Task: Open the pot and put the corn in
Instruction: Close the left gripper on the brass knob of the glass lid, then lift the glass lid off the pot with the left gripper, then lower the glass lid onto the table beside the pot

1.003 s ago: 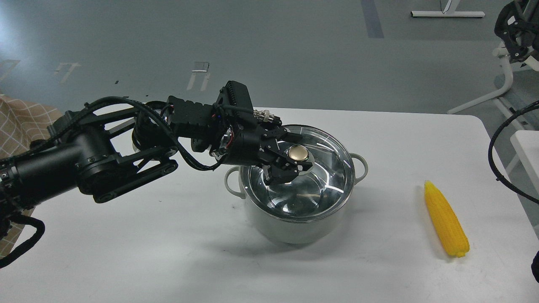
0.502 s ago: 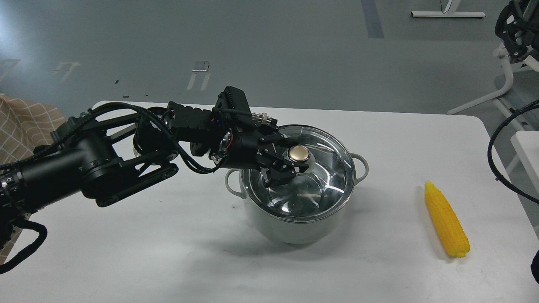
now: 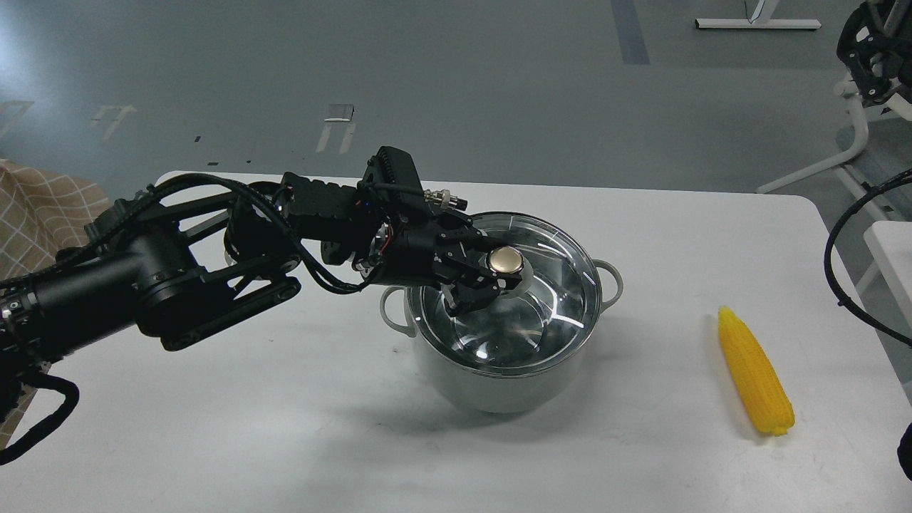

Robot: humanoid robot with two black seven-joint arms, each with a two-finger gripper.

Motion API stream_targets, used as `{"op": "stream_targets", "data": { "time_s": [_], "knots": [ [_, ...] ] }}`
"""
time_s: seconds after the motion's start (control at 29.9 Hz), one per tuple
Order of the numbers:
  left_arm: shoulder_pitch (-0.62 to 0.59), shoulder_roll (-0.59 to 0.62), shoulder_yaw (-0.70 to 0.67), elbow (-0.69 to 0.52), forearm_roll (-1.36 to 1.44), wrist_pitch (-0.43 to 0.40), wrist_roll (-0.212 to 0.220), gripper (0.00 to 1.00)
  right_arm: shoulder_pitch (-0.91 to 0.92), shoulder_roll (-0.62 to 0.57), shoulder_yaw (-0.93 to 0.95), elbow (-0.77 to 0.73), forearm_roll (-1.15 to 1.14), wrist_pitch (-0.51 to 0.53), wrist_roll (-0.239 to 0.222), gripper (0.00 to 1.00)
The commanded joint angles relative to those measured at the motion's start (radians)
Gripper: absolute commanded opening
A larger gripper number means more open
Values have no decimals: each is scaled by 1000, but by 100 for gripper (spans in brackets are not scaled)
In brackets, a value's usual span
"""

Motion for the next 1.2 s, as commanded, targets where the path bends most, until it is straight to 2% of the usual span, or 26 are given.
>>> {"op": "stream_targets", "data": {
  "time_s": [0.0,0.1,0.27,0.37,0.47,0.57,0.64,0.8,1.0,1.17],
  "knots": [
    [-13,4,-9,-5,-38,-3,1,35,0,-1,0,-1,0,0,0,100],
    [-39,19,-18,-16,-110,-8,4,35,0,-3,-1,-4,0,0,0,100],
    [-129,125,-29,-48,-146,-32,-3,35,0,-3,-1,-3,0,0,0,100],
    [-161,243,-30,-68,-154,-40,-21,30,0,-3,0,2,0,0,0,100],
    [-161,392,-29,-71,-198,-31,-71,30,0,-5,0,2,0,0,0,100],
    [-144,513,-17,-66,-213,-16,-79,30,-1,-8,0,2,0,0,0,100],
    [-68,605,-12,-42,-262,68,-79,30,-9,-11,0,2,0,0,0,100],
    [100,684,-10,53,-301,193,-79,30,-17,-11,0,5,0,0,0,100],
    [258,685,-10,147,-304,291,-79,30,-17,-6,0,5,0,0,0,100],
    [347,630,-12,242,-335,328,-79,30,-17,-6,0,3,0,0,0,100]
  ]
}}
